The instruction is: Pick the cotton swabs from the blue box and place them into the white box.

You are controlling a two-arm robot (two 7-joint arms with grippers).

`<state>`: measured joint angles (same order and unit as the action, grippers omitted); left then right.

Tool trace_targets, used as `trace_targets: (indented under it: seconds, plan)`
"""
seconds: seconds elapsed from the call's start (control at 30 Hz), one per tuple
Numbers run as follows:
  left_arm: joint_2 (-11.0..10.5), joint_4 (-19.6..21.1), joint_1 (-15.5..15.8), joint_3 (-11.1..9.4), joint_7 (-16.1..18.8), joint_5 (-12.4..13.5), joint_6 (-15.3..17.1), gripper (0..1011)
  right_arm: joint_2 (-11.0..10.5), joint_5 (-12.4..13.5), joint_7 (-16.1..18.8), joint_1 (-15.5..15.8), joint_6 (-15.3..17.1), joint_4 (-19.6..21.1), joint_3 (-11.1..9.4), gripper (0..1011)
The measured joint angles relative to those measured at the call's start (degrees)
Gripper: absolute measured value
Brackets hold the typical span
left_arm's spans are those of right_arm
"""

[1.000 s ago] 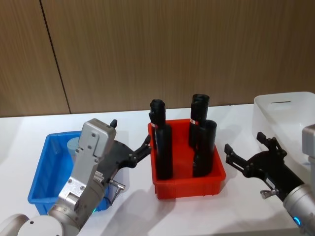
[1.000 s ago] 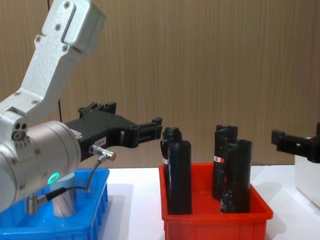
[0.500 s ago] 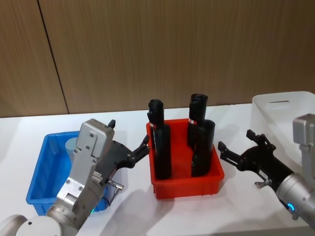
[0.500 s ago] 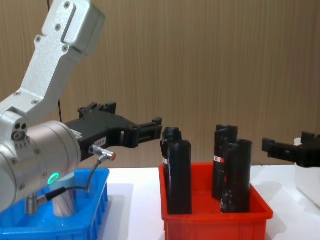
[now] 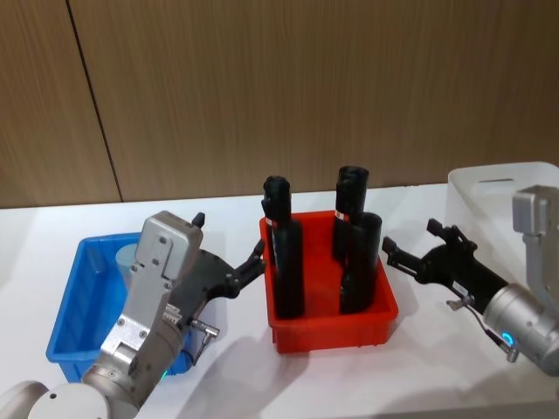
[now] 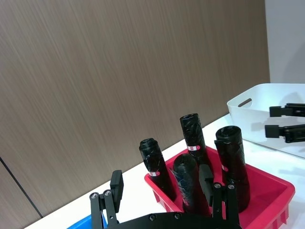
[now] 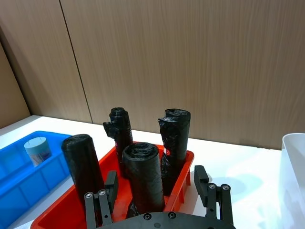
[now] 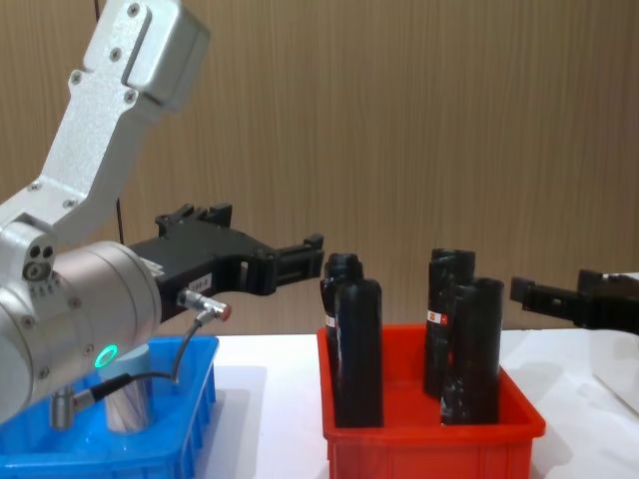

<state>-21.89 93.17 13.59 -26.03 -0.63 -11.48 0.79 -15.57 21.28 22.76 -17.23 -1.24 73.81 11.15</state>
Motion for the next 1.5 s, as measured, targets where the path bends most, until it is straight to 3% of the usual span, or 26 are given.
trace_targets:
  seconds: [0.7,1.5]
  plan:
    - [0.00,0.00,0.00,0.00,0.00,0.00,0.00,1004,3.16,-0.97,8.14,-11.12,-4.99,-18.00,1.03,1002]
    - [0.00,0.00,0.00,0.00,0.00,0.00,0.00,1004,5.35,-2.13,11.49,-17.37,-8.01,-27.77,2.50,1002]
